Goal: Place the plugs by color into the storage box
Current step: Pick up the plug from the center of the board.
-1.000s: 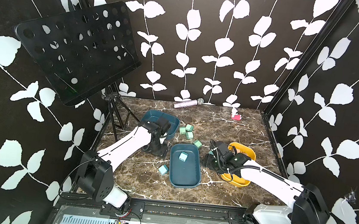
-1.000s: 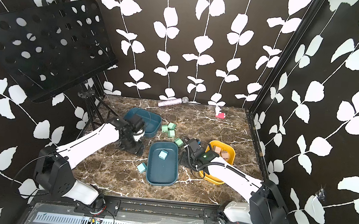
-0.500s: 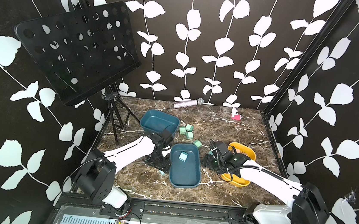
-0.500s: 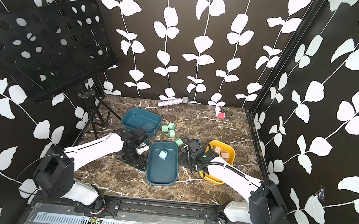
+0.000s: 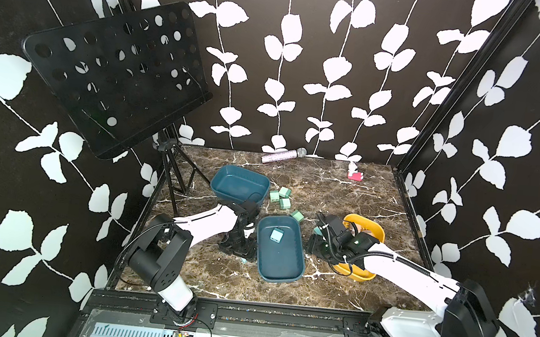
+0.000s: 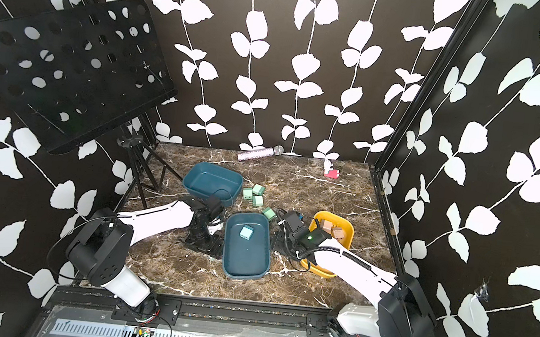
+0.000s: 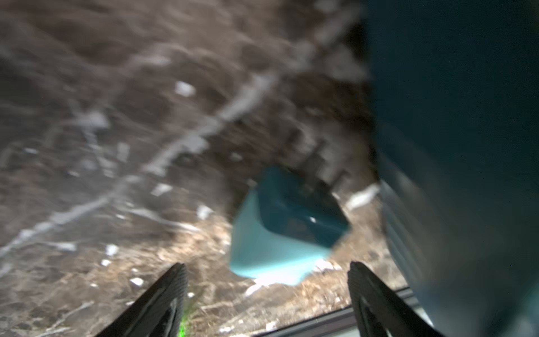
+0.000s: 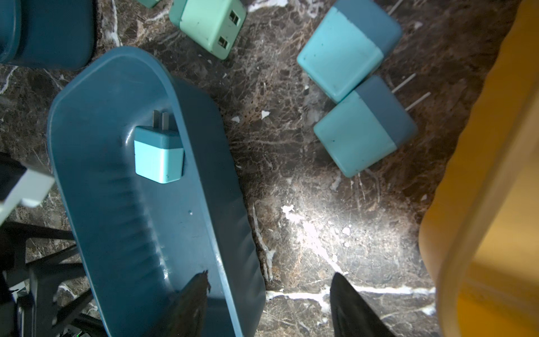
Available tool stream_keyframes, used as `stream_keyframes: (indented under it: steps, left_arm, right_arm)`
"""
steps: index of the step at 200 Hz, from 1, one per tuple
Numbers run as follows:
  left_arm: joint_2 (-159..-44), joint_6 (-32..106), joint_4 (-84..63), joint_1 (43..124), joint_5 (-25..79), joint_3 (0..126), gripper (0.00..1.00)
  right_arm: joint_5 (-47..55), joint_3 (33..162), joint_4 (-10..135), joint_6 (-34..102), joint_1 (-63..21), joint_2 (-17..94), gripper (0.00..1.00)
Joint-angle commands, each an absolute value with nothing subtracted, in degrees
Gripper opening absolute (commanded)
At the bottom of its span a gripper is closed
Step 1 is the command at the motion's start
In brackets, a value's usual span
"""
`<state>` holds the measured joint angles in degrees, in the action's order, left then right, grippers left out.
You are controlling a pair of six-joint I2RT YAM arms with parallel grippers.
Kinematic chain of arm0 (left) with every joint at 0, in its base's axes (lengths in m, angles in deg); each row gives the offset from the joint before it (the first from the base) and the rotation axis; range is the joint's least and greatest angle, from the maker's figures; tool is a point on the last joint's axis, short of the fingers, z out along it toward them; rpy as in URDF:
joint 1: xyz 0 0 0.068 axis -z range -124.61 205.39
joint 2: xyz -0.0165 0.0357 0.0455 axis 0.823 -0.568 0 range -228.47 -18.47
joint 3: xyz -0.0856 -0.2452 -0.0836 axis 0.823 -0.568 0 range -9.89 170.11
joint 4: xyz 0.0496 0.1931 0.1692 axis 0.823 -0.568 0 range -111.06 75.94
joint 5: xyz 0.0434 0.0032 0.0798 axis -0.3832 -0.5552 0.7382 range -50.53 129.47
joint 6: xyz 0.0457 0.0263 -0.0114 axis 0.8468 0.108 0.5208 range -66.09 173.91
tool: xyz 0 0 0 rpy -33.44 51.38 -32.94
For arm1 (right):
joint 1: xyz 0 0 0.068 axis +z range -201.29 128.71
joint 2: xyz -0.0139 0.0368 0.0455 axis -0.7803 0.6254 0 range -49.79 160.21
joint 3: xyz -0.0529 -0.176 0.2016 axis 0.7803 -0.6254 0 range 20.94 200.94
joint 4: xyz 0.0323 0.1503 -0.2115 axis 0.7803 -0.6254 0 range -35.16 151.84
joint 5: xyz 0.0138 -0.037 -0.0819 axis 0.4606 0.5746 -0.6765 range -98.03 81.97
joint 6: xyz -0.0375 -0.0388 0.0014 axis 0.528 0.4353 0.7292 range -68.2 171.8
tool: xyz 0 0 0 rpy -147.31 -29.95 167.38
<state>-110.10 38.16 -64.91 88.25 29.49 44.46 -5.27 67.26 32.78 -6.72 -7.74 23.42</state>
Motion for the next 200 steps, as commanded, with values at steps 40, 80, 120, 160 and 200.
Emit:
stream_keyframes:
  steps: [40, 80, 120, 160, 200]
  left_arm:
    - [-110.4, 36.7, -66.3, 84.0, 32.5, 46.3, 0.87]
    - [-110.2, 32.6, -64.6, 83.0, 30.0, 45.3, 0.86]
    - [-111.6, 33.5, -63.2, 83.0, 29.8, 45.4, 0.78]
    - [-112.5, 34.4, -62.3, 83.1, 29.3, 45.3, 0.6]
    - [-111.6, 34.2, -63.0, 83.0, 29.2, 45.4, 0.36]
  right_arm:
    - [-6.3, 67.3, 32.0, -7.5, -7.3, 23.1, 0.65]
    - [-5.8, 67.9, 32.4, -7.3, -7.3, 24.3, 0.65]
    - [-6.1, 67.9, 32.7, -7.1, -7.3, 24.6, 0.65]
    - [-6.0, 67.7, 32.7, -7.1, -7.3, 24.5, 0.65]
    - [-6.3, 67.2, 32.9, -7.4, -7.3, 23.9, 0.65]
